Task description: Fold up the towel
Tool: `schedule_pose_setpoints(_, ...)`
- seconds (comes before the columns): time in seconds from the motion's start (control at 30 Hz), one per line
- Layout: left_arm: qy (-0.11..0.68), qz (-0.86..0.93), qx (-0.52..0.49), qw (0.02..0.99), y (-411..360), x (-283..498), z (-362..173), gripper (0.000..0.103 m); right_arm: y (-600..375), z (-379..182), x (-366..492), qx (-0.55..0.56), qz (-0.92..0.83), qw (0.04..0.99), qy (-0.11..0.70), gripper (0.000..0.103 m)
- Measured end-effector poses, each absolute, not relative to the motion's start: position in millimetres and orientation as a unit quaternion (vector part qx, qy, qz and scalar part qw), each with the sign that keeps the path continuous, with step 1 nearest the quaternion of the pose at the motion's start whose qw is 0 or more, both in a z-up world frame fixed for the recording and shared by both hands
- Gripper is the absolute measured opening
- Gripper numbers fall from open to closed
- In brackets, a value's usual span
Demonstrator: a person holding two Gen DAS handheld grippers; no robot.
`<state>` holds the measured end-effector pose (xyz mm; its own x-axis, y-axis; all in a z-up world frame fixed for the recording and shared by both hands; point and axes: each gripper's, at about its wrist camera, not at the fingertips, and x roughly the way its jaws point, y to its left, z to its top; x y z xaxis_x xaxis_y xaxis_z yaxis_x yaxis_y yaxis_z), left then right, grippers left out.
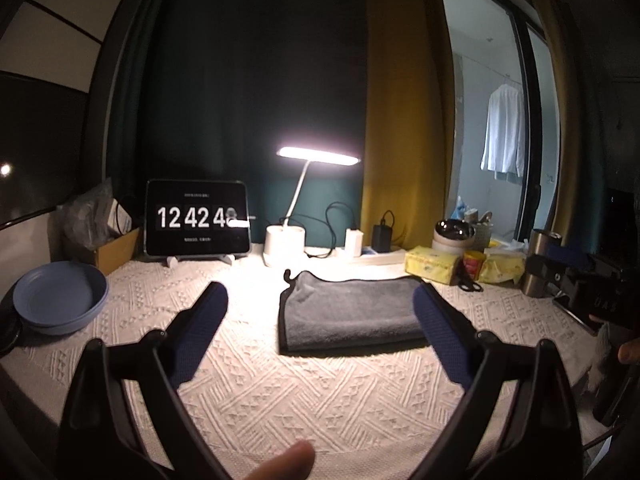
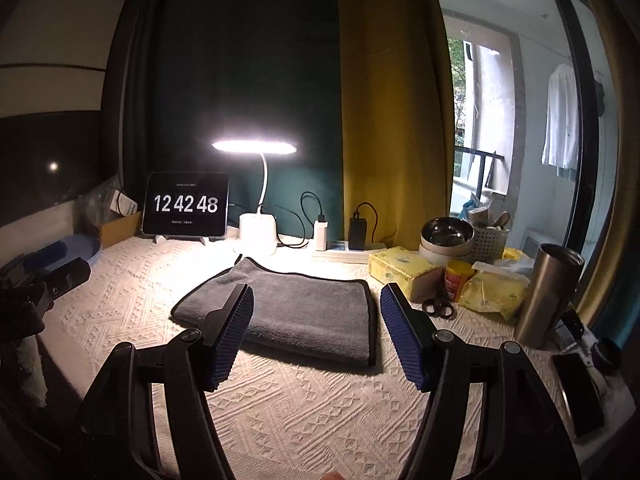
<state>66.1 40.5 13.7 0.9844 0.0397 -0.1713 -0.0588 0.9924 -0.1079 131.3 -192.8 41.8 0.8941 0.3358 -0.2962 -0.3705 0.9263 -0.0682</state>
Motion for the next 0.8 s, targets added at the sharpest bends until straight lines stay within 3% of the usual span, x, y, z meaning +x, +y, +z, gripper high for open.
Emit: schedule_pose_setpoints(0.8, 0.005, 0.038, -0.042, 0.998, 23.3, 5.9, 11.2, 0.095, -204.2, 26.0, 52.6, -0.060, 0.166, 0.982, 0.069, 0.069)
